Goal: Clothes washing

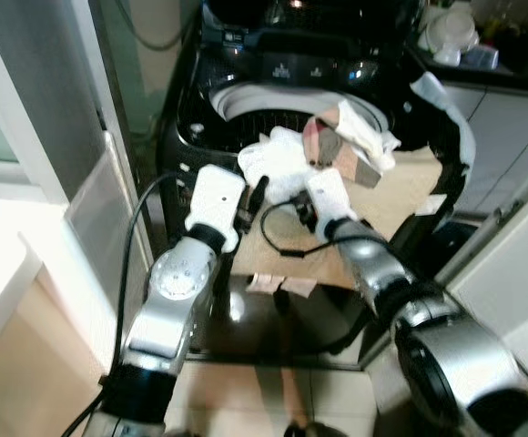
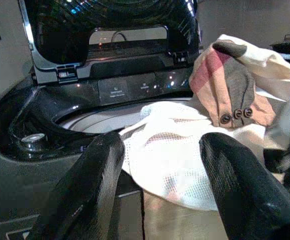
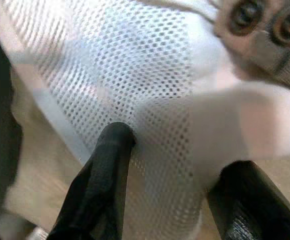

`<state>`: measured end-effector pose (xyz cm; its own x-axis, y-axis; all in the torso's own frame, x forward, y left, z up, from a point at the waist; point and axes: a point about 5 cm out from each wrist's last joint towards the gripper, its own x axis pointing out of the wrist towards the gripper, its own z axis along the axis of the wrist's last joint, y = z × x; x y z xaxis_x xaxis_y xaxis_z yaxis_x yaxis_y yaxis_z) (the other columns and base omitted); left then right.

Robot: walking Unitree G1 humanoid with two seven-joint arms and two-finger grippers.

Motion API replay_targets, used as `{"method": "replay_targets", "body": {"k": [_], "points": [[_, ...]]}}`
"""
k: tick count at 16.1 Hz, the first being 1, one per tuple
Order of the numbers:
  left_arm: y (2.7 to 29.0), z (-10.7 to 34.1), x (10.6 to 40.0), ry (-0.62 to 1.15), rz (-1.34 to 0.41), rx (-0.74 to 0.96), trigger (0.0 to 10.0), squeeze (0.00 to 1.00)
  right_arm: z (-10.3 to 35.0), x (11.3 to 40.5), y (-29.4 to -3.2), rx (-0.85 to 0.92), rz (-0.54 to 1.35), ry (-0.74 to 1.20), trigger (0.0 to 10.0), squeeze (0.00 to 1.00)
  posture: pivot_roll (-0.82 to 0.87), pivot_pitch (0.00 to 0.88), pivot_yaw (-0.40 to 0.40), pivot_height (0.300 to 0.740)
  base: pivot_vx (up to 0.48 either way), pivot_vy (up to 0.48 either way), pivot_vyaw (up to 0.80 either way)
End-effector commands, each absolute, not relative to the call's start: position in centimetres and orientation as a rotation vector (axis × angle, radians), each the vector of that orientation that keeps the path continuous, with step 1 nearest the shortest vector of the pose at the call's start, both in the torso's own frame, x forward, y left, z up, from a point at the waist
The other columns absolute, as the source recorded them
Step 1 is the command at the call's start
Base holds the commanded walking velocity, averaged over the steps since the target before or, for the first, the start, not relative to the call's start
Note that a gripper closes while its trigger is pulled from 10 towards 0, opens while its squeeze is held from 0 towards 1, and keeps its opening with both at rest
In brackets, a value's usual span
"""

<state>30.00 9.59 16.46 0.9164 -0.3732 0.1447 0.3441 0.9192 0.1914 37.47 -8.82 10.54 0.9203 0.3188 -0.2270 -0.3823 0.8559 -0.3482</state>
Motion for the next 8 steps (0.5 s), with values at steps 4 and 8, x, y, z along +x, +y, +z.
{"method": "replay_targets", "body": {"k": [4, 8], "points": [[9.6, 16.7, 29.4, -0.18, -0.376, 0.172, 10.0, 0.0, 18.9, 41.1, -9.8, -0.571, 0.198, -0.047, 10.0, 0.0, 0.11, 0.0, -0.122, 0.724, 0.0, 0.0, 0.0], [9.6, 16.8, 29.6, -0.183, -0.364, 0.168, 10.0, 0.0, 28.3, 42.5, -12.0, -0.685, -0.043, -0.33, 10.0, 0.0, 0.1, 0.0, -0.13, 0.724, 0.0, 0.0, 0.0]]}}
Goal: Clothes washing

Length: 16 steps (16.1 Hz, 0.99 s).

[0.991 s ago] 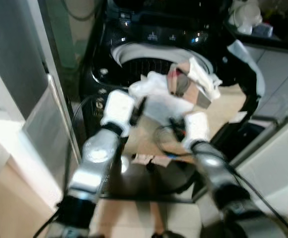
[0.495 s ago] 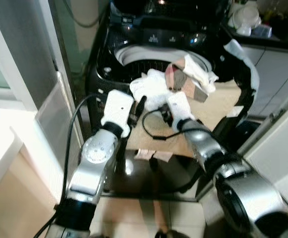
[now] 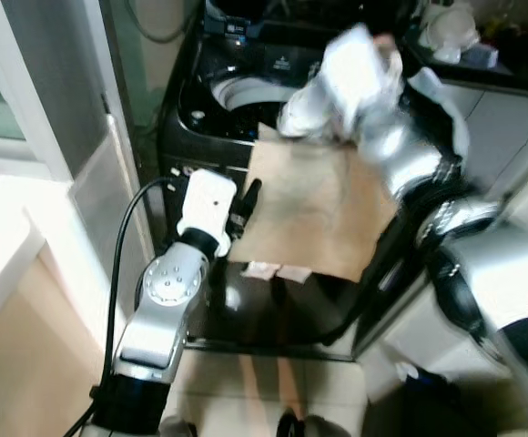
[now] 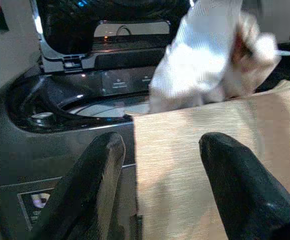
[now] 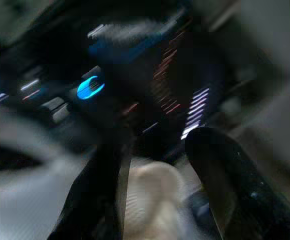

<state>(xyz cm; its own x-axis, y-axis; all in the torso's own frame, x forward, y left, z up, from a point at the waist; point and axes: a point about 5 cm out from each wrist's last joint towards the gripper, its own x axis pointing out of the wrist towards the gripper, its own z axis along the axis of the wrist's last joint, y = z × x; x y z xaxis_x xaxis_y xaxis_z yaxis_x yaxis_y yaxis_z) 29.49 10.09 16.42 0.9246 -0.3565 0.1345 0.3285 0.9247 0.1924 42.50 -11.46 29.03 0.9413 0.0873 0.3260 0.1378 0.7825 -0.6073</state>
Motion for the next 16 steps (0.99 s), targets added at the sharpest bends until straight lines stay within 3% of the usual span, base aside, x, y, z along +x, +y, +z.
{"method": "replay_targets", "body": {"k": [1, 4, 6, 8, 12, 16], "points": [[9.6, 16.8, 29.6, -0.184, -0.365, 0.168, 10.0, 0.0, 29.5, 42.5, -12.2, -0.679, -0.069, -0.37, 10.0, 0.0, 0.1, 0.0, -0.13, 0.724, 0.0, 0.0, 0.0], [9.3, 16.8, 29.7, -0.182, -0.368, 0.161, 10.0, 0.0, 32.4, 42.0, -12.2, -0.554, -0.068, -0.527, 10.0, 0.0, 0.07, 0.0, -0.132, 0.724, 0.0, 0.0, 0.0], [9.2, 16.7, 29.7, -0.175, -0.367, 0.164, 10.0, 0.0, 30.5, 41.7, -11.4, -0.421, 0.041, -0.517, 10.0, 0.0, 0.06, 0.0, -0.131, 0.724, 0.0, 0.0, 0.0], [9.2, 16.4, 29.8, -0.165, -0.367, 0.168, 10.0, 0.0, 25.7, 41.1, -11.4, -0.203, 0.122, -0.439, 10.0, 0.0, 0.04, 0.0, -0.12, 0.724, 0.0, 0.0, 0.0], [8.6, 16.1, 30.2, -0.149, -0.398, 0.169, 10.0, 0.0, 18.1, 38.9, -11.2, -0.168, 0.143, -0.317, 10.0, 0.0, -0.01, 0.0, -0.092, 0.724, 0.0, 0.0, 0.0], [8.6, 17.9, 30.5, -0.261, -0.4, 0.132, 10.0, 0.0, 18.9, 38.0, -11.4, -0.146, 0.156, -0.426, 10.0, 0.0, -0.02, 0.0, -0.08, 0.724, 0.185, 0.0, 0.0]]}}
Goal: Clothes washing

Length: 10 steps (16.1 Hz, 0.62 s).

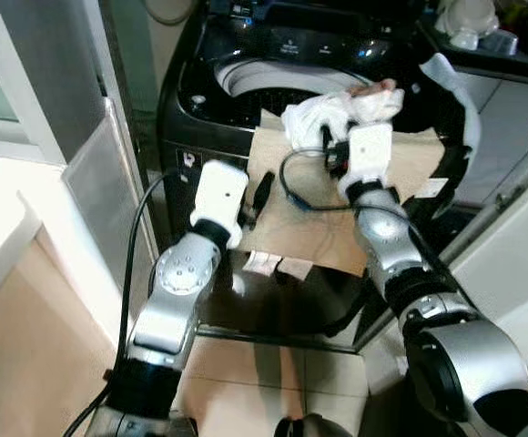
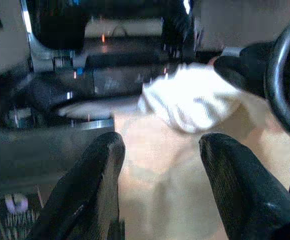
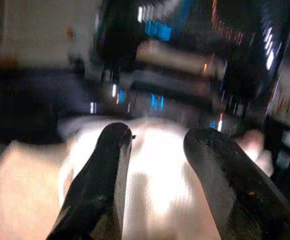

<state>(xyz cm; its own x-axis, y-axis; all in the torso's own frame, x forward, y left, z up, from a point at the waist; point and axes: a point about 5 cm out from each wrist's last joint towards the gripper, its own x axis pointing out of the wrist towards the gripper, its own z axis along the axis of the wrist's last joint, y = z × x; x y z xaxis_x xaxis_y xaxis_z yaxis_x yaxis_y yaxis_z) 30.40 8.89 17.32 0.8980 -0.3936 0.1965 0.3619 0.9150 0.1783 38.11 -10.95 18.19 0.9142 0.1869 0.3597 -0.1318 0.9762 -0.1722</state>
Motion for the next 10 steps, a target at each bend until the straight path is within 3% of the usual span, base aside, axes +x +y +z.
{"method": "replay_targets", "body": {"k": [1, 7, 10], "points": [[8.6, 18.4, 30.5, -0.288, -0.396, 0.129, 10.0, 0.0, 19.6, 38.1, -11.5, -0.164, 0.153, -0.463, 10.0, 0.0, -0.02, 0.0, -0.081, 0.724, 0.454, 0.0, 0.0], [8.4, 18.3, 30.5, -0.292, -0.403, 0.137, 10.0, 0.0, 20.6, 38.5, -10.7, -0.13, 0.178, -0.458, 10.0, 0.0, 0.0, 0.0, -0.093, 0.724, 0.454, 0.0, 0.0], [8.6, 17.5, 30.7, -0.239, -0.371, 0.166, 10.0, 0.0, 21.0, 38.2, -10.8, -0.133, 0.183, -0.49, 10.0, 0.0, 0.0, 0.0, -0.098, 0.724, 0.0, 0.0, 0.0]]}}
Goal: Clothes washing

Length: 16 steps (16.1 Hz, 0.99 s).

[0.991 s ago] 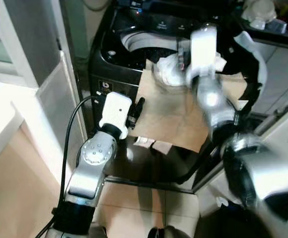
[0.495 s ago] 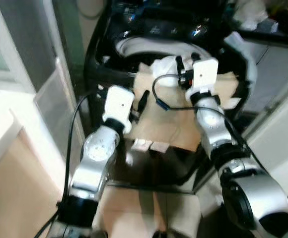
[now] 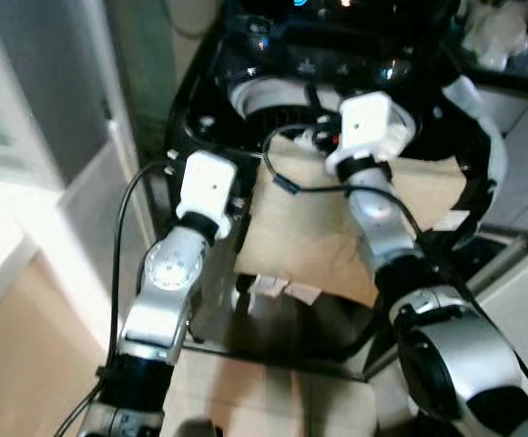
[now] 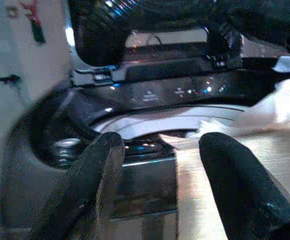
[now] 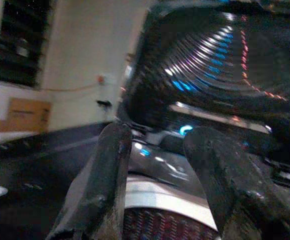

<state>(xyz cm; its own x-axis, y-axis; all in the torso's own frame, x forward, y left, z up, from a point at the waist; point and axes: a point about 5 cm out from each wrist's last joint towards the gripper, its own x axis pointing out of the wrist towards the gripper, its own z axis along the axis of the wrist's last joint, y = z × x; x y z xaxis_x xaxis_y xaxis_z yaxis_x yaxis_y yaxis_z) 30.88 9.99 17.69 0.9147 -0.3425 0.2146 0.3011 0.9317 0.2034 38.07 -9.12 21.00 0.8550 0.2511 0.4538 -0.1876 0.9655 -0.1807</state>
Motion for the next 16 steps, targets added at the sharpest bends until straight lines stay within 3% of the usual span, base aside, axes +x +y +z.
{"method": "replay_targets", "body": {"k": [1, 8, 11, 16], "points": [[8.6, 17.4, 30.7, -0.233, -0.365, 0.169, 10.0, 0.0, 20.9, 38.1, -10.9, -0.132, 0.183, -0.488, 10.0, 0.0, 0.0, 0.0, -0.098, 0.724, 0.0, 0.0, 0.0], [8.6, 17.1, 31.0, -0.214, -0.368, 0.159, 10.0, 0.0, 20.5, 37.4, -11.5, -0.119, 0.168, -0.49, 10.0, 0.0, -0.02, 0.0, -0.081, 0.724, 0.0, 0.0, 0.0], [9.6, 16.0, 31.6, -0.122, -0.321, 0.089, 10.0, 0.0, 14.2, 36.2, -13.4, -0.036, 0.16, -0.203, 10.0, 0.0, -0.02, 0.0, -0.084, 0.724, 0.0, 0.0, 0.0], [11.9, 14.0, 31.6, -0.048, -0.278, 0.088, 10.0, 0.0, 10.6, 33.7, -16.1, -0.045, 0.091, -0.122, 10.0, 0.0, -0.06, 0.0, -0.054, 0.724, 0.0, 0.0, 0.0]]}}
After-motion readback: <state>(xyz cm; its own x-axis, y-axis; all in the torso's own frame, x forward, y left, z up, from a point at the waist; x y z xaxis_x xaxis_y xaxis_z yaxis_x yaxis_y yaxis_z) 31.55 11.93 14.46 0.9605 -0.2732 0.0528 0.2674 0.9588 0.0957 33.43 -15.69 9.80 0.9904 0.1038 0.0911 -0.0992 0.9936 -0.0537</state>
